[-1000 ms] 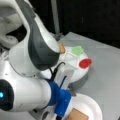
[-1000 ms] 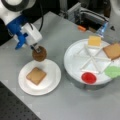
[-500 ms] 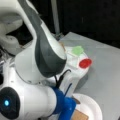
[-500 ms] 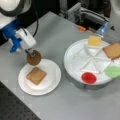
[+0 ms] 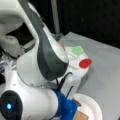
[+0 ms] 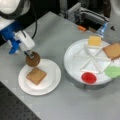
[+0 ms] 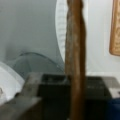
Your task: Ingredient selection for cheeseburger or sandwich
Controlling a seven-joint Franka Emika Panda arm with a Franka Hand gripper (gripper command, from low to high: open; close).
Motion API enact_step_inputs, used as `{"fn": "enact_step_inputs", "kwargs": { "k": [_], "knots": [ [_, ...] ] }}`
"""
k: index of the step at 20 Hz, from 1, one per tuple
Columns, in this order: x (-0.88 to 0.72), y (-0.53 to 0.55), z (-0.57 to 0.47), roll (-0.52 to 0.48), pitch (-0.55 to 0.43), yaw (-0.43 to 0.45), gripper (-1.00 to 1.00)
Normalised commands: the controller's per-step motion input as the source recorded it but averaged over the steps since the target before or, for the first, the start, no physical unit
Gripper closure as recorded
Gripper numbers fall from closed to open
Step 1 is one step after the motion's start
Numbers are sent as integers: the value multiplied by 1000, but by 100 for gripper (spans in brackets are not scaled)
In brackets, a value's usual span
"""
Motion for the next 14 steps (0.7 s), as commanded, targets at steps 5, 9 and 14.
{"fn": "enact_step_inputs", "kwargs": {
  "k": [5, 9, 14],
  "knots": [
    [513, -214, -110, 154, 59, 214, 100],
    [461, -237, -72, 174, 46, 231, 100],
    [446, -254, -65, 188, 28, 260, 100]
  ]
}}
